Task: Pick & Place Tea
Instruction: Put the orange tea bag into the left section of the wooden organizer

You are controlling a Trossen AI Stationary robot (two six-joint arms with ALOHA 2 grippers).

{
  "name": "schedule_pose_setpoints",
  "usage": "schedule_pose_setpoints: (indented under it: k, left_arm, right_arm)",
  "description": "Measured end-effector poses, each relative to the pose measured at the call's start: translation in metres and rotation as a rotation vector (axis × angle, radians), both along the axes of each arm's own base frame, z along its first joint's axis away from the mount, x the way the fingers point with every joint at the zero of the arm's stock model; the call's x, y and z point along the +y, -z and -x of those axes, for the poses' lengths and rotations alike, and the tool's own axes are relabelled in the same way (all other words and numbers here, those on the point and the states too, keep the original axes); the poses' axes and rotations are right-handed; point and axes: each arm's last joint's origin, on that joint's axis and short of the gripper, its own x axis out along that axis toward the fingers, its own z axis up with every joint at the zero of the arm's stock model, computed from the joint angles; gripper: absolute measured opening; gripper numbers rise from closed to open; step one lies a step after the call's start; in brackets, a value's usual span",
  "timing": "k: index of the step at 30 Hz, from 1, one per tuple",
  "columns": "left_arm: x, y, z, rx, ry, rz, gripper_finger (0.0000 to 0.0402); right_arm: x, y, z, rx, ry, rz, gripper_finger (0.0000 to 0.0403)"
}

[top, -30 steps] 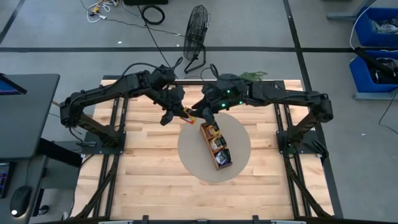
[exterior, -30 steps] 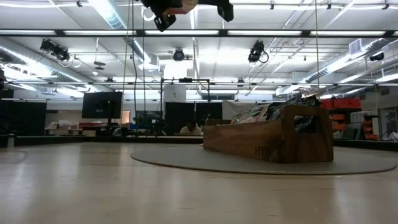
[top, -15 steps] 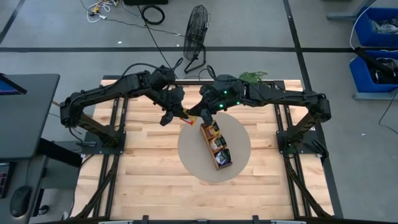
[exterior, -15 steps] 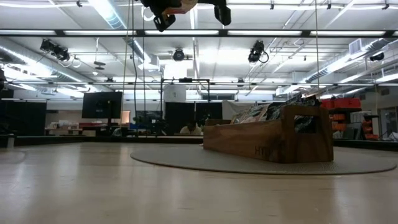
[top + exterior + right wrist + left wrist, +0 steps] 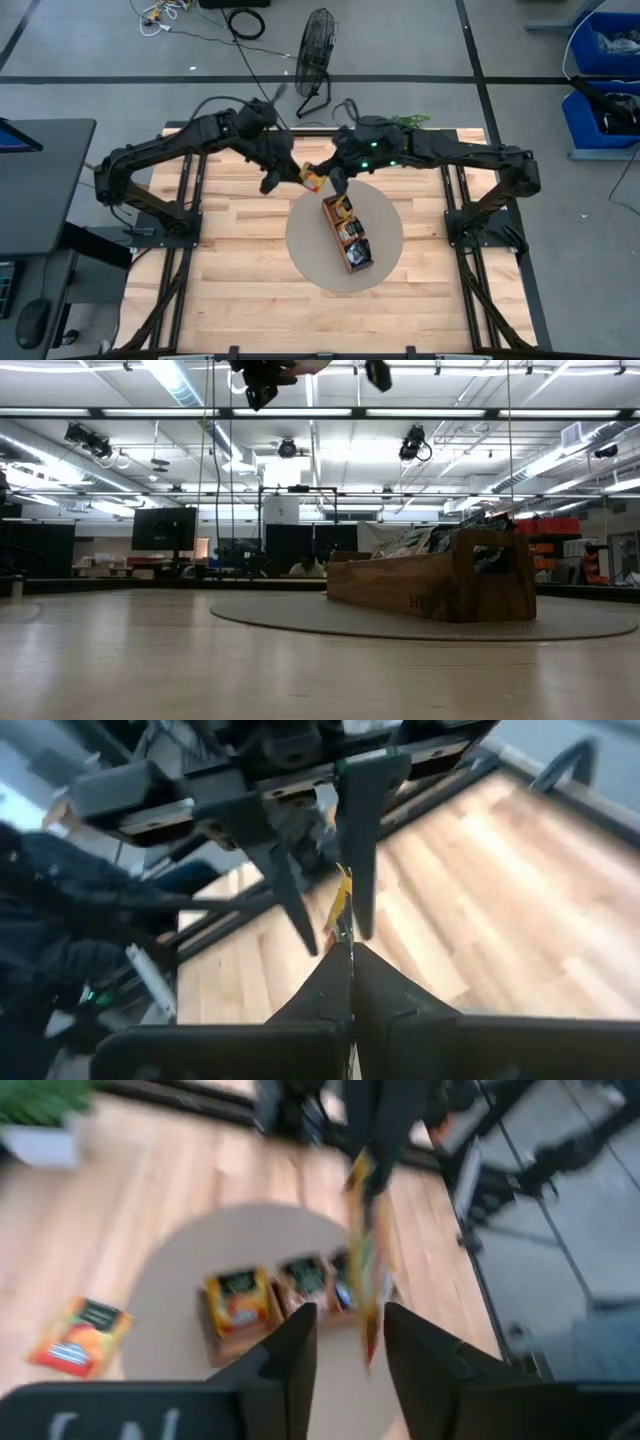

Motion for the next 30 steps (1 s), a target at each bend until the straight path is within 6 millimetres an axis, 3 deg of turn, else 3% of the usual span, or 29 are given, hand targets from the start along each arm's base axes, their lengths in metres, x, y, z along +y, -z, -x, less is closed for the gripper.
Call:
schedule_pose_setpoints:
  k: [7,12,15,22,30]
  left_arm:
    - [0.001,-0.026,0.017,-0.193,-0.190,-0.094,0.0135]
    - [-0.002,-0.034,0.037,-0.346,-0.294,-0.126,0.0127]
    - [-0.006,-0.029,0.049,-0.402,-0.333,-0.128,0.0126]
    - [-0.014,-0.001,0.079,-0.421,-0.465,-0.100,0.0126]
    - [-0.022,0.014,0.107,-0.460,-0.545,-0.080,0.0126]
  right_arm:
    - [0.005,-0.023,0.033,-0.005,0.165,0.113,0.0001]
    - [0.010,-0.019,0.044,0.080,0.344,0.114,0.0001]
    - [0.016,-0.015,0.046,0.115,0.460,0.106,0.0000]
    - [0.029,0.012,0.044,0.164,0.561,0.075,0.0000]
    - [0.047,0.075,0.040,0.219,0.608,-0.030,0.0000]
